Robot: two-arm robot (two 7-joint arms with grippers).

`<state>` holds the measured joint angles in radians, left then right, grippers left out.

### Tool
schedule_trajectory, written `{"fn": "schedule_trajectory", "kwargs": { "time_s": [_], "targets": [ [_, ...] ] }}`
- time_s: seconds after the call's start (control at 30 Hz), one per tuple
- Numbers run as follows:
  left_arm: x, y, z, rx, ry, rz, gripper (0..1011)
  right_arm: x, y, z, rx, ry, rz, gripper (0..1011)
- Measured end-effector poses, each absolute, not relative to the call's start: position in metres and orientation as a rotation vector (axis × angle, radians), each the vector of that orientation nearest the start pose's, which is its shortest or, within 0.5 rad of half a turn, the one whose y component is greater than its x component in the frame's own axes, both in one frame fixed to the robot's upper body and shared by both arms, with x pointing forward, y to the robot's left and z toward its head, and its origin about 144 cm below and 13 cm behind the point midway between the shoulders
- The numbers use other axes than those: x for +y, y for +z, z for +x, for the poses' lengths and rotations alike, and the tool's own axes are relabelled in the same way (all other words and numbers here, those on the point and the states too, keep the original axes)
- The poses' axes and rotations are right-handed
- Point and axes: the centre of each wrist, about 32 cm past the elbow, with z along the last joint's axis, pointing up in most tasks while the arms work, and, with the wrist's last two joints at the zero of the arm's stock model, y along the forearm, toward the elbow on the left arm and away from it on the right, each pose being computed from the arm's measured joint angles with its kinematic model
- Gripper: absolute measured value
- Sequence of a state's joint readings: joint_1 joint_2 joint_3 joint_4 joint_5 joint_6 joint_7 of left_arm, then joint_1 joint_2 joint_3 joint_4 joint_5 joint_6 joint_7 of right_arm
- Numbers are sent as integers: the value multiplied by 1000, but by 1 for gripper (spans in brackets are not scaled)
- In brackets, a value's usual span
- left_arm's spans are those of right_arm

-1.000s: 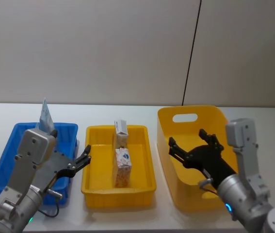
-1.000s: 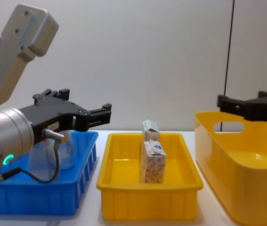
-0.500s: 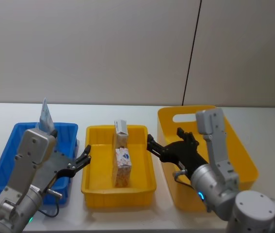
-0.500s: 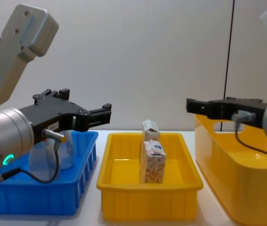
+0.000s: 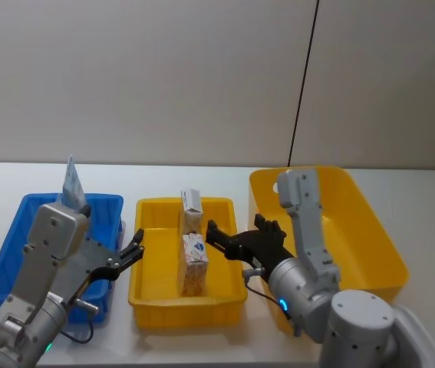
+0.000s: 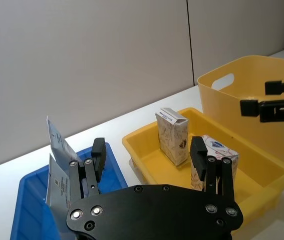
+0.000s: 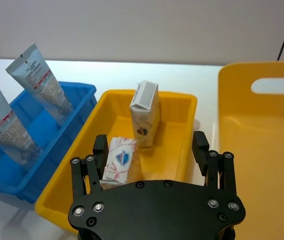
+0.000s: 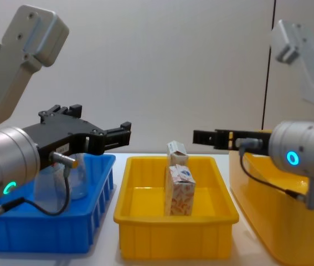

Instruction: Bimanual collaborative sorting of washing and personal care products

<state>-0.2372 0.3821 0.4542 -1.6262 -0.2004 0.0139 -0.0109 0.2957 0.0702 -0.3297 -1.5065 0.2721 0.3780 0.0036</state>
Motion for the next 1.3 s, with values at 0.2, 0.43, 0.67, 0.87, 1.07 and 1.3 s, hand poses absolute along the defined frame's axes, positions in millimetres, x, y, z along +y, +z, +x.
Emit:
{"fn": "schedule_trajectory", "kwargs": {
  "time_s": [0.2, 0.43, 0.67, 0.87, 1.07, 1.3],
  "targets": [
    [198, 1204, 492, -268, 1124, 61, 1001, -131, 1217, 527, 271, -1205, -114, 1003],
    [198, 1204, 492, -268, 1124, 61, 1001, -121, 1217, 533, 330, -1201, -139, 1004],
    [198, 1204, 492, -268, 1124, 61, 1002, -110, 1216, 543, 377, -1189, -167, 1004],
    [198, 1204, 492, -268, 1124, 61, 1001, -104, 1215, 550, 405, -1181, -191, 1003],
    [198, 1204, 492, -268, 1124, 61, 1001, -99, 1215, 559, 435, -1173, -219, 1004],
    [198, 1204, 492, -268, 1124, 61, 1001, -94, 1215, 567, 469, -1168, -254, 1004]
  ]
}}
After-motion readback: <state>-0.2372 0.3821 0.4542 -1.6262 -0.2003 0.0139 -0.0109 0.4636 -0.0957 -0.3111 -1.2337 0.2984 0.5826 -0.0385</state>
